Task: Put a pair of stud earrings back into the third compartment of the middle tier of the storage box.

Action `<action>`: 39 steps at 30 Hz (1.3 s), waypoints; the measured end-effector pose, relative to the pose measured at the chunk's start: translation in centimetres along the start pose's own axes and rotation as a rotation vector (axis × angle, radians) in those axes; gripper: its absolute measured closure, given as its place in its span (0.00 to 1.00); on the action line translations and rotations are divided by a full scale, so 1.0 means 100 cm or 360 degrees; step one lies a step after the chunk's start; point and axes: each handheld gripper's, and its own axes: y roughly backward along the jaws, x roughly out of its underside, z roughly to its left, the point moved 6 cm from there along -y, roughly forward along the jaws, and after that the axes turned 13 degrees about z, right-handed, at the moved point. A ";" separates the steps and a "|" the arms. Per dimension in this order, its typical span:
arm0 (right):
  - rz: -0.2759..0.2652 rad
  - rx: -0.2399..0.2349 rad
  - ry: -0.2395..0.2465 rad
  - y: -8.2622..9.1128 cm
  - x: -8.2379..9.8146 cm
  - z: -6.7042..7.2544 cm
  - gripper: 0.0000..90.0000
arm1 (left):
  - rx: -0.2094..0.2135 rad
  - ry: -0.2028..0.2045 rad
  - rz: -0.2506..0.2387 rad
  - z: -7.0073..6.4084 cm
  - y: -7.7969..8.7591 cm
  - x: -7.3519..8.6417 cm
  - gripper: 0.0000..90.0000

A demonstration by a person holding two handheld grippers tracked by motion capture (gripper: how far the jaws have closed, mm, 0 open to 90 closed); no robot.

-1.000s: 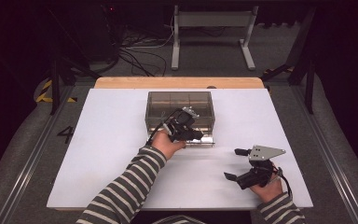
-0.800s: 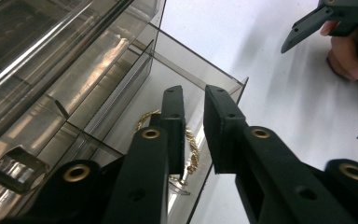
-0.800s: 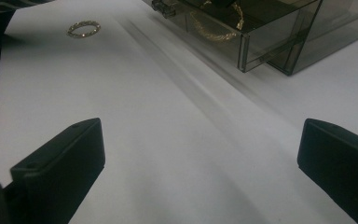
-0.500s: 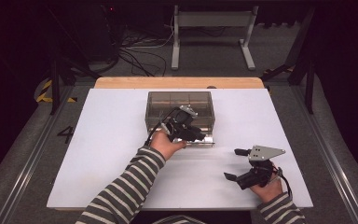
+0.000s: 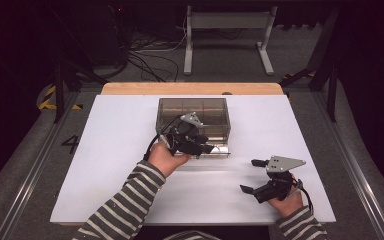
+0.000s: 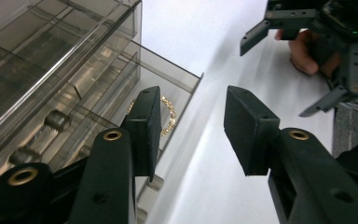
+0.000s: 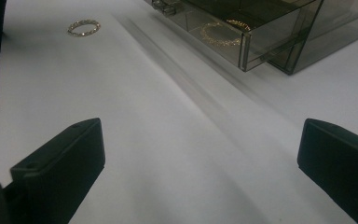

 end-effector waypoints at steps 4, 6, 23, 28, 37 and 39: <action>0.0002 0.0002 0.0003 0.000 0.000 0.000 0.02 | -0.0006 -0.0005 -0.0015 -0.004 0.008 0.006 0.61; 0.0002 0.0002 0.0002 0.000 0.000 0.000 0.02 | -0.0015 -0.0006 -0.0024 -0.005 0.011 0.008 0.60; 0.0002 0.0001 0.0003 0.000 0.000 0.000 0.02 | -0.0066 -0.0002 -0.0020 -0.011 0.027 0.034 0.58; 0.0002 0.0003 0.0001 0.000 0.000 0.000 0.02 | -0.0065 0.0034 -0.0026 -0.010 0.035 0.050 0.57; 0.0003 0.0006 -0.0002 0.000 0.000 0.000 0.02 | -0.0089 0.0045 0.0000 -0.014 0.042 0.073 0.57; 0.0003 0.0005 -0.0002 0.000 0.000 0.000 0.02 | -0.0091 0.0054 0.0000 -0.015 0.042 0.078 0.57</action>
